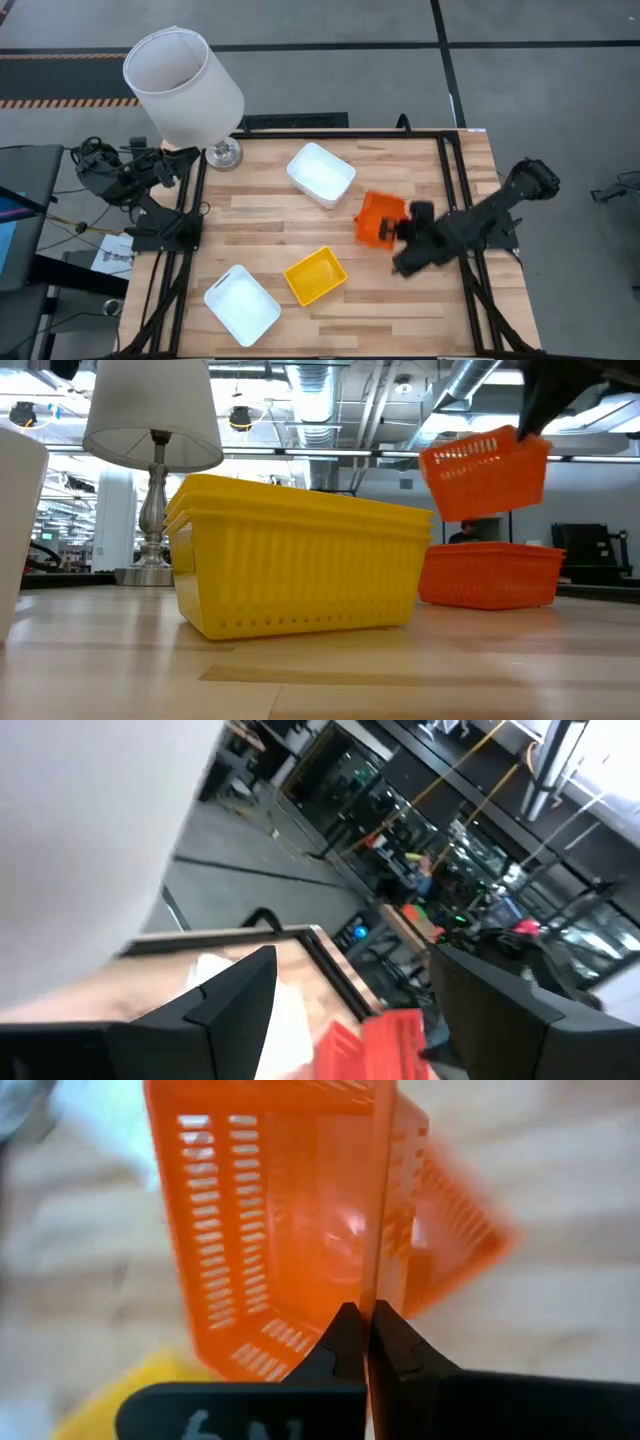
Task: Stack baskets by color
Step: Stack the bottom orange bin on the top orange bins
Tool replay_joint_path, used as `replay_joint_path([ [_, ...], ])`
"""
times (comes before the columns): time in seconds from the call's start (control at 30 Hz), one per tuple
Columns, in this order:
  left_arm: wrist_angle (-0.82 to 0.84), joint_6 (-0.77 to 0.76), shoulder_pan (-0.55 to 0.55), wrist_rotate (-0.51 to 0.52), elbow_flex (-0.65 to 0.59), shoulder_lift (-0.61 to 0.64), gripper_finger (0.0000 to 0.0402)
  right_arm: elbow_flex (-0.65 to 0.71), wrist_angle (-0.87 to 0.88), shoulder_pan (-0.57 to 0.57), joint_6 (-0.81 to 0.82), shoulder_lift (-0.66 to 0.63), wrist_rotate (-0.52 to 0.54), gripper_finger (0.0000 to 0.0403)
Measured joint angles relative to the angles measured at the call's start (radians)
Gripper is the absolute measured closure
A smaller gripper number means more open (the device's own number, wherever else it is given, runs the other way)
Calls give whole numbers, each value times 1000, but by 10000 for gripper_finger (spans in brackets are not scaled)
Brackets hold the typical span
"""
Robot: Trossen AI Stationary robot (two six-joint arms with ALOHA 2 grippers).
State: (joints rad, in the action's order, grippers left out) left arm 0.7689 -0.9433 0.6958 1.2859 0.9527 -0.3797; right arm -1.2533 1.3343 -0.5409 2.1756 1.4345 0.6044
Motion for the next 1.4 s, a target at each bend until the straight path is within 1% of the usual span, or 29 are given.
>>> replay_joint_path([
  [0.07,0,17,0,34,0,2,149,0,63,63,6,-26,8,401],
  [0.13,-2,11,0,83,0,2,149,0,68,121,6,-54,33,401],
  [0.27,-3,-8,0,166,0,2,149,0,88,199,8,-85,129,401],
  [0.4,-3,-18,0,181,0,2,149,0,165,247,8,-101,142,401],
  [0.57,-3,-128,0,229,0,1,149,0,149,240,17,-78,142,401],
  [0.67,-3,-134,0,270,0,1,149,0,112,232,22,-34,133,401],
  [0.83,-3,-135,0,274,0,1,149,1,36,241,19,43,91,401],
  [0.93,-2,-149,0,273,0,1,149,1,-24,232,18,61,80,400],
  [1.07,0,-138,0,273,0,1,149,1,0,202,15,53,78,397],
  [1.17,0,-135,0,266,0,1,149,1,78,167,15,-9,76,399],
  [1.27,0,-133,0,263,0,1,149,0,115,138,14,-78,75,400],
  [1.3,0,-126,0,263,0,1,149,0,124,129,-11,-99,74,400],
  [1.33,0,-114,0,264,0,1,149,0,144,124,-81,-122,65,400],
  [1.4,0,-84,0,264,0,1,149,0,165,122,-330,-171,8,400],
])
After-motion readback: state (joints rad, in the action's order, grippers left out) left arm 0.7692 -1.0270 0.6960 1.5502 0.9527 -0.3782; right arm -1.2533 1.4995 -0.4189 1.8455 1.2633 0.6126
